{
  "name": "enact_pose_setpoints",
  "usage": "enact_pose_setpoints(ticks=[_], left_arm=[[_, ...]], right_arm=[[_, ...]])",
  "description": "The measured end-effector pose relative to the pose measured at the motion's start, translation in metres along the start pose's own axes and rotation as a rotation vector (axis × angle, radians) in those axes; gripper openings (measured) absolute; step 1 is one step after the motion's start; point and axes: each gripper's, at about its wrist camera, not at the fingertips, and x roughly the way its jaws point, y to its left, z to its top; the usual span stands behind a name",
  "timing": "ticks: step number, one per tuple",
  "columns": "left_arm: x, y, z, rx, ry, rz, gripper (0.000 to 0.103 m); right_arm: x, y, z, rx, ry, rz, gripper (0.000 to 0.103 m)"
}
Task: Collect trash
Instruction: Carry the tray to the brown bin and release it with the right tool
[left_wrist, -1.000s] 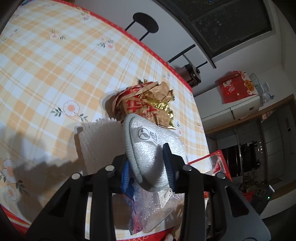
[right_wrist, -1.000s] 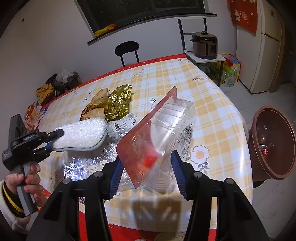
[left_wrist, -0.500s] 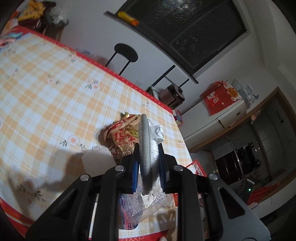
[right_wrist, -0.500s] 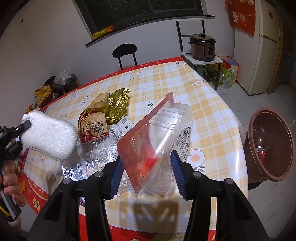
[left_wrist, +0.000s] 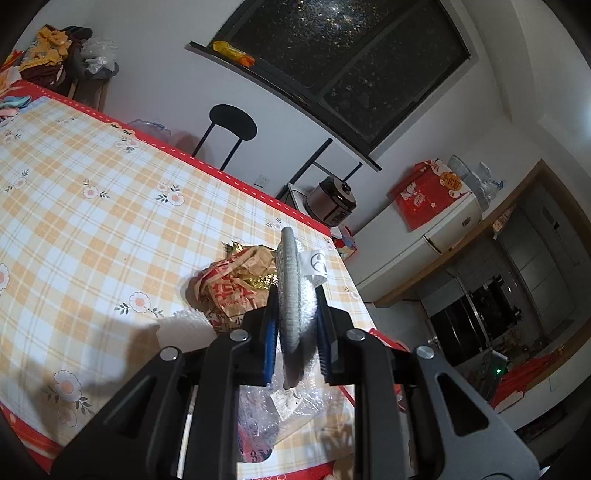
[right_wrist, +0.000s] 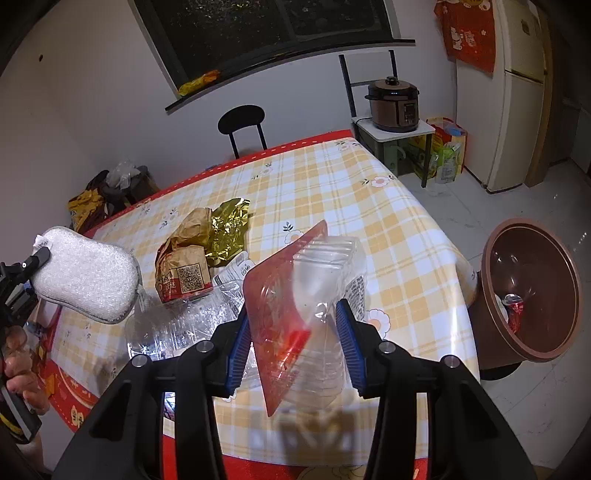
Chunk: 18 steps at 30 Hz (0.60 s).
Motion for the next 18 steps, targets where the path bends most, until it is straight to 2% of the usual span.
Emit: enact_pose_setpoints(ticks=[4,18], left_arm=[[-0.003,-0.011,-0.002,0.045,-0.009,-0.009,0.021],[0.005,-0.048,-0.007,0.088,-0.009,-0.051,0.021]], right_arm=[[-0.006,-0.001,0.001,0.001,-0.014,0.002,0.043],[-0.029,-0.018,0.012,-0.003,-0.076,0.018,0.043]])
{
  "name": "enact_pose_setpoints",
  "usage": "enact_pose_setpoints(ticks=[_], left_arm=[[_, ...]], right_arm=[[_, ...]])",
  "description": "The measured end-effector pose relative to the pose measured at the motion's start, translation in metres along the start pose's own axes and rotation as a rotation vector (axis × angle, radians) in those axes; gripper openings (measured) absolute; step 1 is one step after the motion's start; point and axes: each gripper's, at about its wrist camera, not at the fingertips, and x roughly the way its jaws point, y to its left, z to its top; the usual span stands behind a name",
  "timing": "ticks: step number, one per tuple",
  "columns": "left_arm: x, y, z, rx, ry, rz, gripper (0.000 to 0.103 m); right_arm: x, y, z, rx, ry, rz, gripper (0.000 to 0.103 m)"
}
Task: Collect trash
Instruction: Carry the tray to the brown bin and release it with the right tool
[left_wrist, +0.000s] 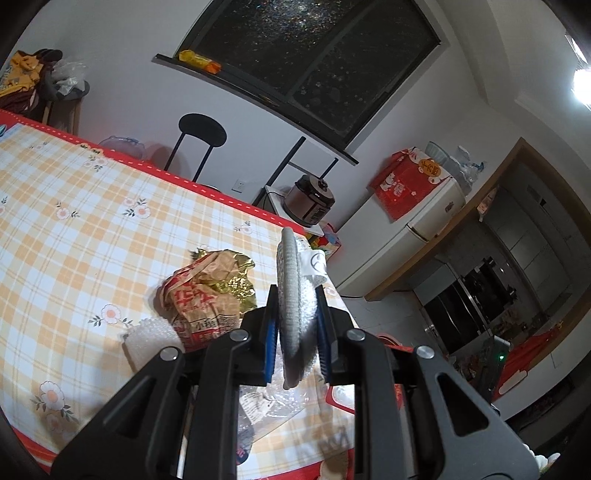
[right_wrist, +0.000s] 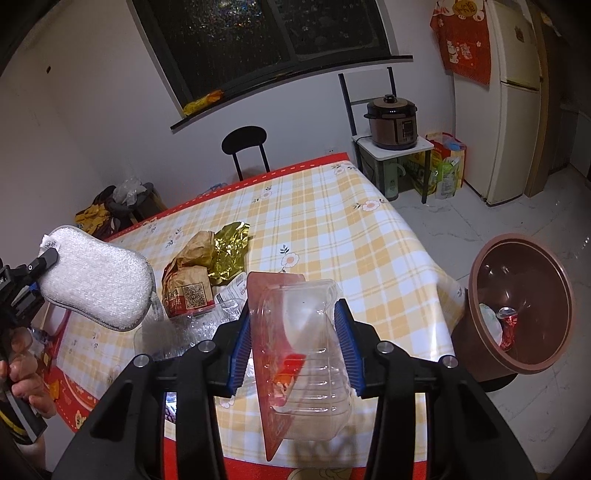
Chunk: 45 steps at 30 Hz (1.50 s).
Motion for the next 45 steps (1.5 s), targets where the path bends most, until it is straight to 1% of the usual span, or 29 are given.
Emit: enact_pose_setpoints(ticks=[6,11,15,17,21,25,30,36,41,42,43,45], left_arm=[[0.01,-0.018,0.002,0.017,0.013,-0.01,0.021],[0.022,-0.035,0.001,0.038,0.016,-0.026,0.021],[0.036,-0.051,-0.005,0.02,0.03,-0.033,0.021],[0.044,-0.064,-0.008,0.038,0.042,-0.035,0.021],[0.052,-0.086,-0.013,0.034,0.032,-0.044,0.021],[0.061,-0.106,-0.02,0.042,0.038,-0.021,0.021],[0.068,-0.131,-0.026,0.055,0.031,0.011,0.021],[0.076,-0.161,-0.034,0.076,0.021,0.046,0.021],[0.087,-0.185,-0.043,0.09,0.023,0.047,0.021],[0.09,-0.19,-0.045,0.093,0.024,0.046,0.021],[0.093,-0.195,-0.047,0.095,0.026,0.042,0.021],[0.098,-0.203,-0.05,0.101,0.03,0.037,0.021]], right_arm=[[-0.015,-0.02,0.01,0.016,-0.035,-0.023,0.043],[-0.037,-0.053,0.022,0.026,-0.093,-0.079,0.043],[-0.057,-0.091,0.031,0.047,-0.126,-0.133,0.043],[-0.066,-0.107,0.034,0.045,-0.143,-0.167,0.043],[-0.078,-0.151,0.041,0.085,-0.15,-0.214,0.043],[-0.086,-0.192,0.049,0.105,-0.159,-0.251,0.043],[-0.082,-0.237,0.055,0.151,-0.144,-0.256,0.044],[-0.07,-0.268,0.061,0.166,-0.129,-0.229,0.044],[-0.067,-0.284,0.066,0.164,-0.124,-0.211,0.046],[-0.067,-0.288,0.067,0.161,-0.124,-0.203,0.051],[-0.068,-0.29,0.069,0.159,-0.126,-0.203,0.062],[-0.075,-0.294,0.072,0.144,-0.145,-0.201,0.07]])
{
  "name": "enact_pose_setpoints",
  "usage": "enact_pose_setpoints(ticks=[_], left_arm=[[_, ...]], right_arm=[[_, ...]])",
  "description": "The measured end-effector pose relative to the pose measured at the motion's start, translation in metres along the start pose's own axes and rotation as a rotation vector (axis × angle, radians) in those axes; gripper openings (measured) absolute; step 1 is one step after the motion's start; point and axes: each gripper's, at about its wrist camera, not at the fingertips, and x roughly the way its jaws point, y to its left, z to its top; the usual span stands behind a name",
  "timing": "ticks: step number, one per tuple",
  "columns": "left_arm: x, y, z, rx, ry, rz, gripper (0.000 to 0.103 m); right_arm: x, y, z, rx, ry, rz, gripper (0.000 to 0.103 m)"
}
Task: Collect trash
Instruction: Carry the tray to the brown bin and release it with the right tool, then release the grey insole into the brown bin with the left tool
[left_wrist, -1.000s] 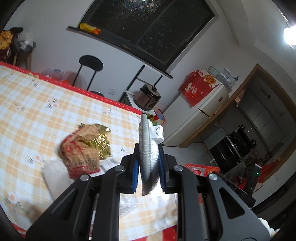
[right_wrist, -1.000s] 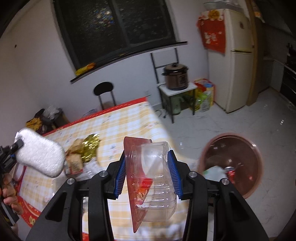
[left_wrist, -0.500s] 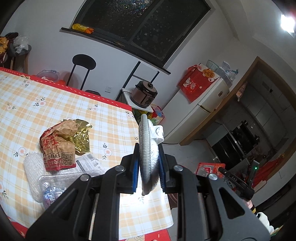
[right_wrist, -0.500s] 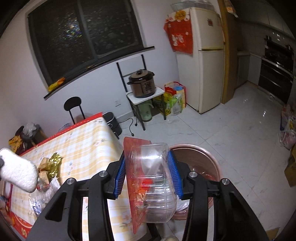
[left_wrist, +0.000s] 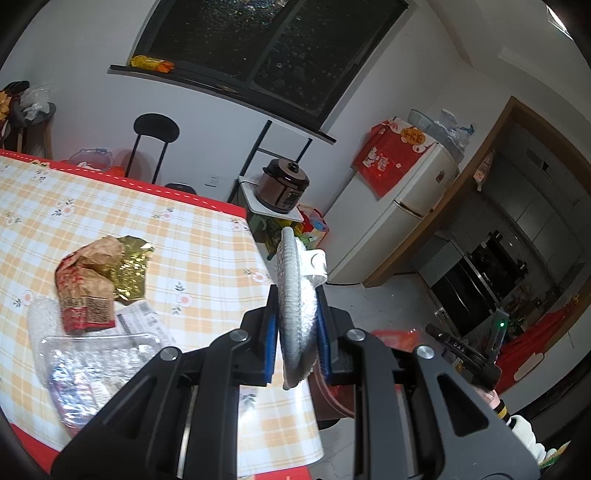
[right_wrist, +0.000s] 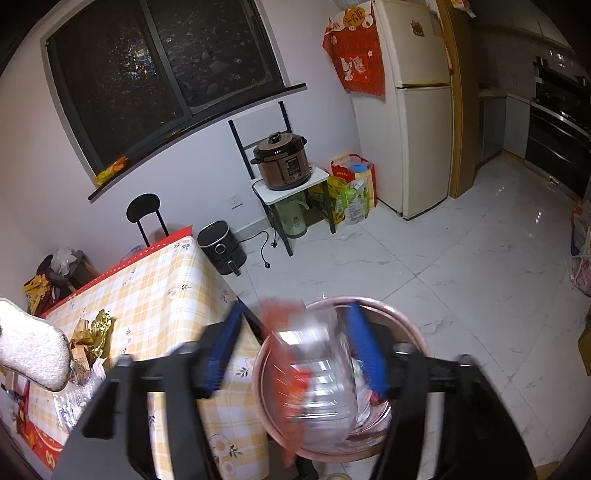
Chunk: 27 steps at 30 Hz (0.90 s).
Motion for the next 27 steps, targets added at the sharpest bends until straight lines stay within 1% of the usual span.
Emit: enact_pose_setpoints(ticks=[1,2,4,6,8,11,15,22,25,27], left_arm=[[0.003,-0.005,-0.001,0.004,0.003,-0.004,0.021],[0.007,-0.012,-0.002,0.009,0.008,-0.012,0.021],[0.017,-0.024,-0.005,0.023,0.019,-0.031,0.021],[0.025,-0.036,-0.008,0.038,0.031,-0.052,0.021],[0.037,-0.05,-0.012,0.057,0.047,-0.077,0.021],[0.054,-0.072,-0.017,0.086,0.072,-0.114,0.021],[0.08,-0.102,-0.026,0.134,0.116,-0.158,0.021],[0.136,-0.15,-0.044,0.219,0.226,-0.205,0.021],[0.162,-0.167,-0.05,0.253,0.269,-0.209,0.021],[0.181,-0.179,-0.055,0.279,0.301,-0.208,0.023]], right_arm=[[-0.004,-0.001,0.002,-0.006,-0.009,0.001,0.076],[-0.008,-0.002,0.005,-0.011,-0.02,0.0,0.079],[-0.021,-0.006,0.011,-0.025,-0.052,-0.008,0.091],[-0.033,-0.009,0.016,-0.037,-0.085,-0.026,0.097],[-0.051,-0.015,0.02,-0.05,-0.125,-0.038,0.098],[-0.072,-0.027,0.021,-0.052,-0.161,-0.062,0.098],[-0.098,-0.056,0.018,-0.023,-0.197,-0.099,0.098],[-0.13,-0.109,-0.003,0.073,-0.212,-0.182,0.098],[-0.136,-0.129,-0.013,0.12,-0.212,-0.223,0.098],[-0.139,-0.142,-0.021,0.153,-0.208,-0.243,0.098]])
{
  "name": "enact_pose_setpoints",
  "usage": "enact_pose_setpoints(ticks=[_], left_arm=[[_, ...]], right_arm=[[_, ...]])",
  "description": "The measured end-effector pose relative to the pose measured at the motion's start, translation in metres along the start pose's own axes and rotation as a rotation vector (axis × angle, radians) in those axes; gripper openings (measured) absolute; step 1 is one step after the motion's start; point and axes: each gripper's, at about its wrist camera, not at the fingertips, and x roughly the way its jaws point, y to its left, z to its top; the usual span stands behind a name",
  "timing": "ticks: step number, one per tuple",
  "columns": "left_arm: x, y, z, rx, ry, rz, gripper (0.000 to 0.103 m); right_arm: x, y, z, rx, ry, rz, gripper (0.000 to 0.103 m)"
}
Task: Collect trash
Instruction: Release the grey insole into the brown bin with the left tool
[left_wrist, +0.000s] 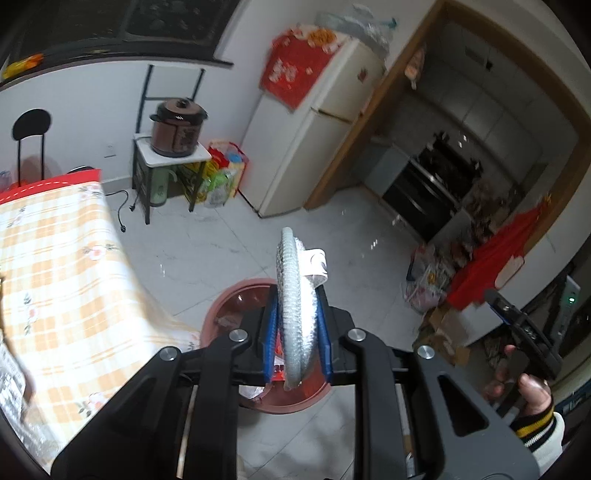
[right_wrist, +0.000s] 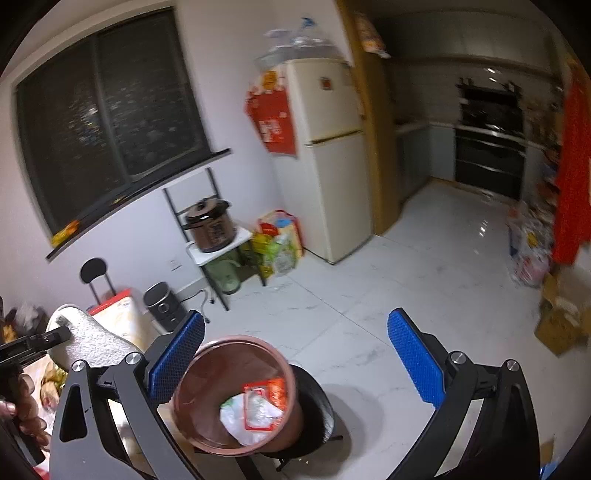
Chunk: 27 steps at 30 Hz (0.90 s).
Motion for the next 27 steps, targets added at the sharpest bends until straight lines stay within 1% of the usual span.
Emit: enact_pose_setpoints(ticks=[1,2,3,5,7,8,9,12,17,19,21,22,24,27], left_arm=[[0.008,-0.003,0.002,0.008,0.013,0.0,0.028],[0.017,-0.008,0.005,0.02,0.021,-0.003,0.048],[0.022,-0.012,0.008,0.03,0.015,0.004,0.063],[0.025,-0.021,0.015,0.05,-0.01,0.004,0.069],[0.023,-0.027,0.018,0.061,-0.025,-0.001,0.079],[0.018,-0.029,0.02,0.071,-0.048,0.003,0.089],[0.014,-0.029,0.02,0.079,-0.065,0.009,0.094],[-0.004,-0.02,0.016,0.092,-0.091,0.044,0.095],[-0.048,0.022,0.01,0.03,-0.155,0.115,0.096],[-0.07,0.045,0.007,-0.005,-0.187,0.154,0.096],[-0.099,0.075,0.001,-0.057,-0.229,0.208,0.096],[-0.107,0.083,-0.001,-0.072,-0.24,0.223,0.096],[-0.137,0.112,-0.009,-0.127,-0.278,0.279,0.096],[-0.179,0.146,-0.025,-0.195,-0.324,0.352,0.096]], right_arm=[[-0.001,-0.008,-0.003,0.017,0.005,-0.013,0.098],[0.0,-0.01,-0.006,0.025,0.007,-0.019,0.098],[-0.001,-0.014,-0.007,0.034,0.008,-0.027,0.098],[-0.002,-0.019,-0.009,0.045,0.005,-0.036,0.098],[-0.005,-0.021,-0.011,0.051,-0.001,-0.042,0.098],[-0.006,-0.021,-0.011,0.054,-0.003,-0.044,0.098],[-0.006,-0.02,-0.011,0.056,-0.006,-0.045,0.098],[-0.006,-0.014,-0.007,0.052,-0.006,-0.037,0.098],[-0.004,0.016,-0.001,-0.001,0.011,0.004,0.098],[-0.001,0.036,0.002,-0.035,0.02,0.027,0.098],[0.002,0.055,0.004,-0.063,0.028,0.051,0.098],[0.005,0.068,0.005,-0.081,0.033,0.07,0.098],[0.009,0.092,0.006,-0.11,0.044,0.101,0.098],[0.016,0.136,0.001,-0.16,0.068,0.168,0.098]])
